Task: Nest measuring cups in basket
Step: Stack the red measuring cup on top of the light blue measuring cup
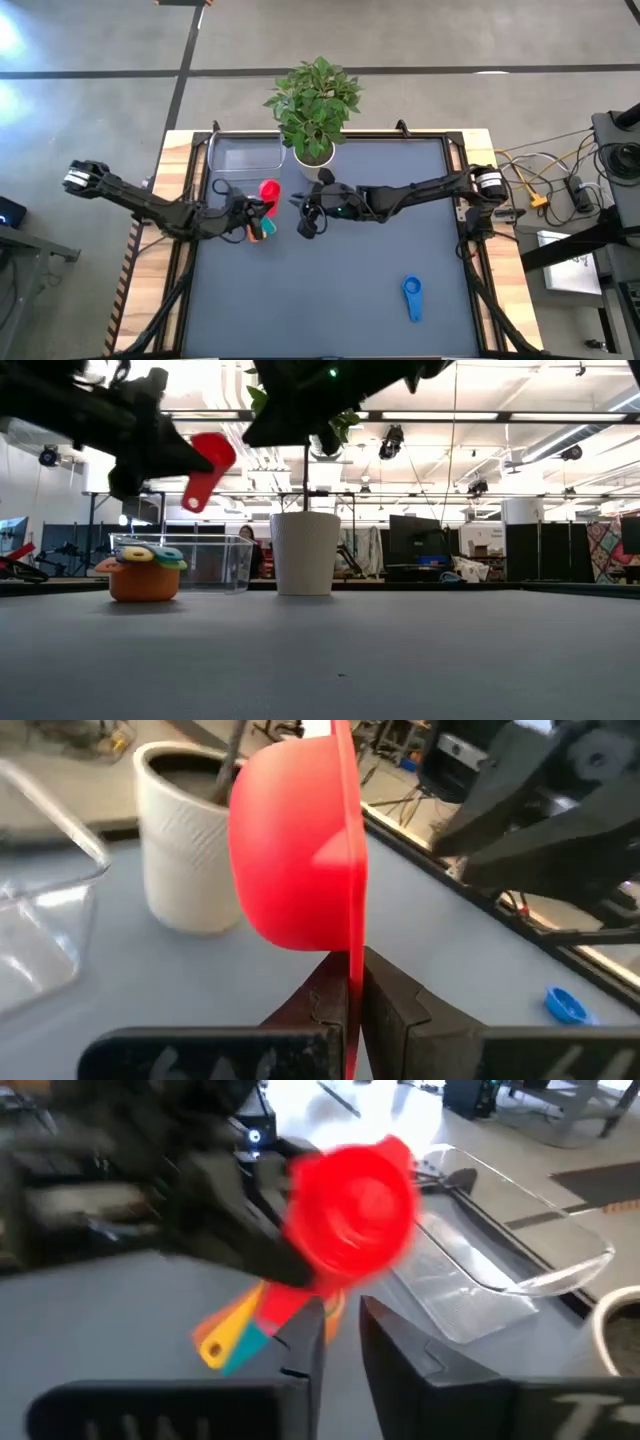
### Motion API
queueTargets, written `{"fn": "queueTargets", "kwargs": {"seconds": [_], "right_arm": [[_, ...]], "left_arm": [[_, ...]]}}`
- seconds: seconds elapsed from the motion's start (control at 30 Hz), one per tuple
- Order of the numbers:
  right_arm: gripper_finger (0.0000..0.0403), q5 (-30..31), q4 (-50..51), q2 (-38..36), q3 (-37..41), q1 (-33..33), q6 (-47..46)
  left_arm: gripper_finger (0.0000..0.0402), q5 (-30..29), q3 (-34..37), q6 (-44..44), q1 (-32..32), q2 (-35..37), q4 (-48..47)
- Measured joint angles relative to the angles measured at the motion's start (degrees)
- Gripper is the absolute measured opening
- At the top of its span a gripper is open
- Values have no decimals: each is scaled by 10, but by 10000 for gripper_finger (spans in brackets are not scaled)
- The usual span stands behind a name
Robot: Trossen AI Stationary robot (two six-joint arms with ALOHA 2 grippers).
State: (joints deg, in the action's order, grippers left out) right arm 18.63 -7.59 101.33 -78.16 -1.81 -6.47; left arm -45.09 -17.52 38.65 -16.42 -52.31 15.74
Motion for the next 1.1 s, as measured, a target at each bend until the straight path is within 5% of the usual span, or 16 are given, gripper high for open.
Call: {"fn": "queueTargets", "kwargs": {"seconds": [0.37,0.73,1.1], "right_arm": [[142,10,-57,-91,152,-22,-7],[148,7,-202,-212,321,-25,-42],[150,6,-205,-241,357,-32,-51]], "left_arm": [[0,-16,14,290,-79,76,-213],[0,-49,45,350,-131,169,-241],[0,-9,87,484,-134,207,-320]]}}
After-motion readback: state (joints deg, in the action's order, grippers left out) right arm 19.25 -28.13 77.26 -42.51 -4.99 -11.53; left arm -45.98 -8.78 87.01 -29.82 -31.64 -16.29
